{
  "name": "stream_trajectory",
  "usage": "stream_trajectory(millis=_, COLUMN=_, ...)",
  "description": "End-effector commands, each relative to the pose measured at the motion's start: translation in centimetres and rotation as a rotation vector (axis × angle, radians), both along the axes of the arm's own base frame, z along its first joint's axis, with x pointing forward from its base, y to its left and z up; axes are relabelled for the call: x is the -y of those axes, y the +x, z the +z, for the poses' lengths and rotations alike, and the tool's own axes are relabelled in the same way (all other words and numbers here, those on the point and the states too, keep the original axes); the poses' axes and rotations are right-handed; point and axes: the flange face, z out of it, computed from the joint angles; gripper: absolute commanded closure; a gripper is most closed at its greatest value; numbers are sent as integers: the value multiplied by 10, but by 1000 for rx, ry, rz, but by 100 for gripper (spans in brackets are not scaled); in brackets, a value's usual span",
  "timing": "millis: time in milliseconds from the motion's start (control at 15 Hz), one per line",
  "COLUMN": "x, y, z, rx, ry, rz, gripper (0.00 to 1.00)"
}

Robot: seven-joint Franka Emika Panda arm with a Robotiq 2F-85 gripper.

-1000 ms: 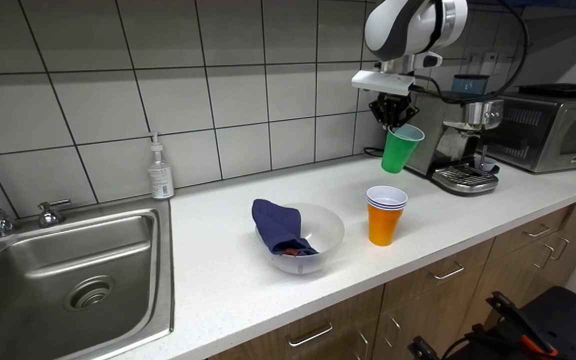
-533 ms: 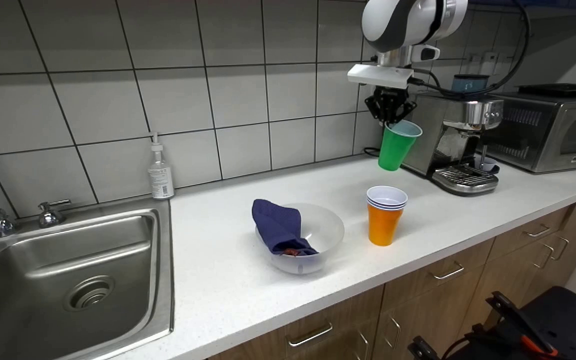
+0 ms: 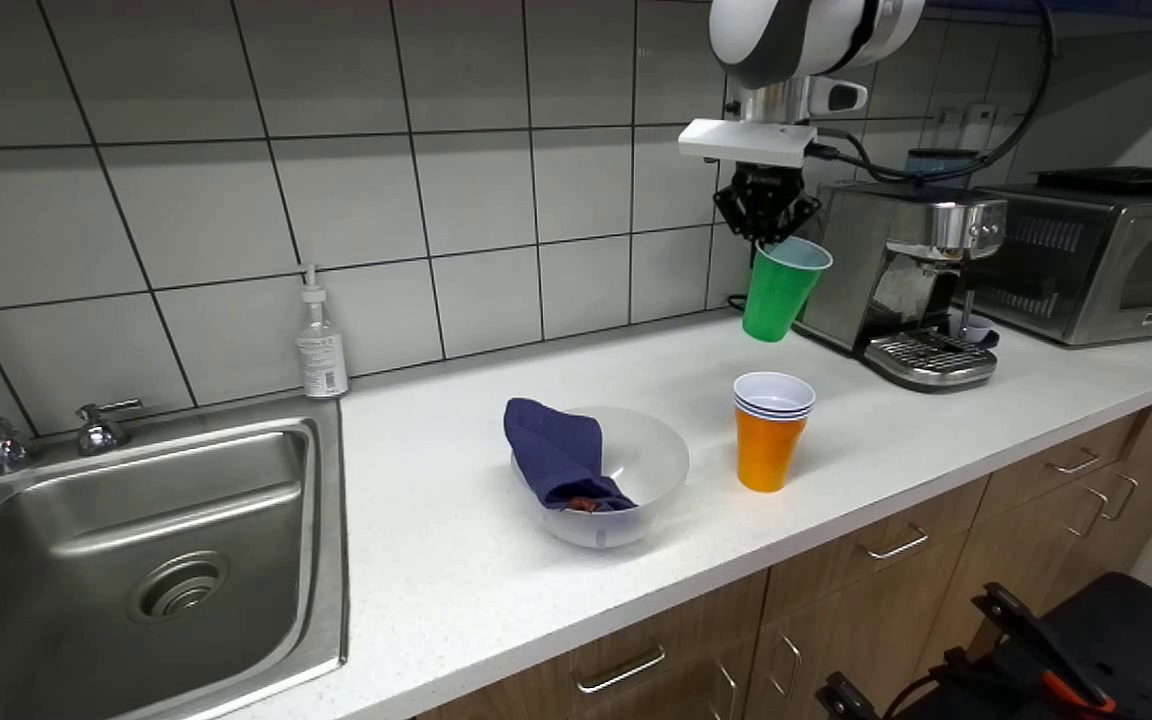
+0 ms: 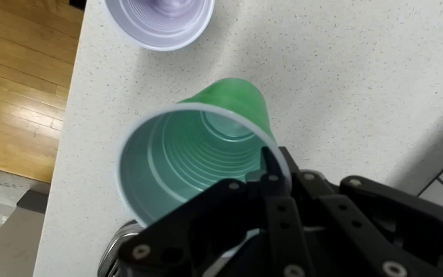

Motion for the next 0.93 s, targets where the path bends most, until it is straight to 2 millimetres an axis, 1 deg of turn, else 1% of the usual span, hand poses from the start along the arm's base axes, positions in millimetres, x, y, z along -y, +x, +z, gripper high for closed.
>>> stream_trajectory(millis=0, x=-12, y=-11, z=11, rx=-15, ry=7, rz=25, gripper=99)
stream_trajectory(millis=467, x=-32, y=-17, z=9, rx=-21, ry=23, rz=62, gripper=99)
stream_trajectory(millis=867, x=-40, y=-28, z=11, rx=-49, ry=32, rz=76, gripper=99)
